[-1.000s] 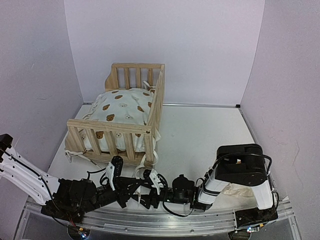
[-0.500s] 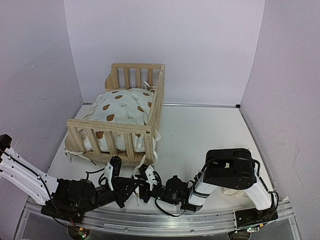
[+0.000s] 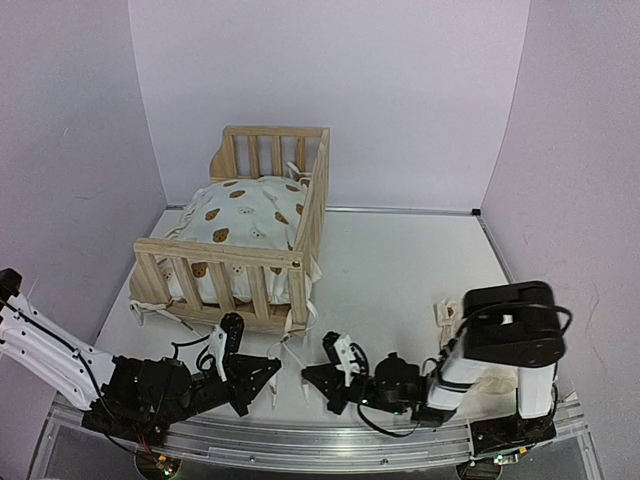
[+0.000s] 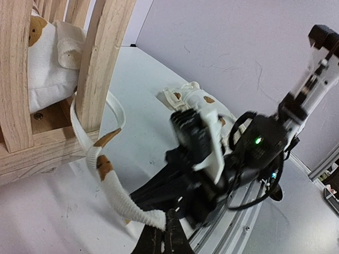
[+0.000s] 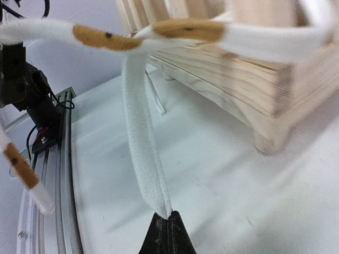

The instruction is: Set up the pet bed

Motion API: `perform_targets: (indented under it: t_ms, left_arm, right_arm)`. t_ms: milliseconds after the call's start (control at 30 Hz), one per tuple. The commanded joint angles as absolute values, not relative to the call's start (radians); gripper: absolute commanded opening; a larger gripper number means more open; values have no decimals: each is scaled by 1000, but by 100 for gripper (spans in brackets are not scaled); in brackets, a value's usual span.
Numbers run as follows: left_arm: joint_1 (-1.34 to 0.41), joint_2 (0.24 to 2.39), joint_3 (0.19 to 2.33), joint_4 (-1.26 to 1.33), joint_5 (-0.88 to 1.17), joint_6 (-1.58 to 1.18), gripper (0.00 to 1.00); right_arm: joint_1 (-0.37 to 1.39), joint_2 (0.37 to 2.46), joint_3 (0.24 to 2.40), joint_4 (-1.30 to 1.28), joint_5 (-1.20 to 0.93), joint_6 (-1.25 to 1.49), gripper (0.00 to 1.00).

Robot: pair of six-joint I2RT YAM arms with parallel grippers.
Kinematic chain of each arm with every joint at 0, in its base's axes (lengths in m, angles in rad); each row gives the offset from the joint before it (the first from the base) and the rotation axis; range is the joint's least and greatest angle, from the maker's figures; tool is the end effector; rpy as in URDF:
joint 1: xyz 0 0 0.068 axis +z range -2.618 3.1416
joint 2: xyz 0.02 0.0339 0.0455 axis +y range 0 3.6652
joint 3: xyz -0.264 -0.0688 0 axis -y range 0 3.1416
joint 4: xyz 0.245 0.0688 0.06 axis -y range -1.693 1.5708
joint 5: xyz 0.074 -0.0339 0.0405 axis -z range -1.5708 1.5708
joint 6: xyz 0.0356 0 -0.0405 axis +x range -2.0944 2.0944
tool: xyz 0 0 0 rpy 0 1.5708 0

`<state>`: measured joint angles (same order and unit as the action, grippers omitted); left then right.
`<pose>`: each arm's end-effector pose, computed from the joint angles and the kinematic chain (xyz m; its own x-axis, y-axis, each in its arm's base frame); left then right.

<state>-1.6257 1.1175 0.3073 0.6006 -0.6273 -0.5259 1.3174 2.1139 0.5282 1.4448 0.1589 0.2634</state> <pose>0.0089 -0.2181 0.1933 -0.4117 -0.0858 -0.9073 0.7321 0.5617 -0.3854 0.0859 0.3092 0.0783 -0.2726 -0.0273 -0.9617 -0.8758 0.4208 0.2363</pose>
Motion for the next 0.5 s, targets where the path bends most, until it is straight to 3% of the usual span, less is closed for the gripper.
perform_targets:
  t_ms: [0,133,467]
  left_arm:
    - [-1620,1127,363,539,-604,-548,0]
    - [-1616,1175,444,422,-565,-595,0]
    - [-1634,1320,478,261,-423,-880,0]
  right_arm:
    - [1245,1769,377,1171,144,459,0]
    - [1154,1611,413,828,-77,488,0]
    - [1004,1612,537,666,-273,485,0]
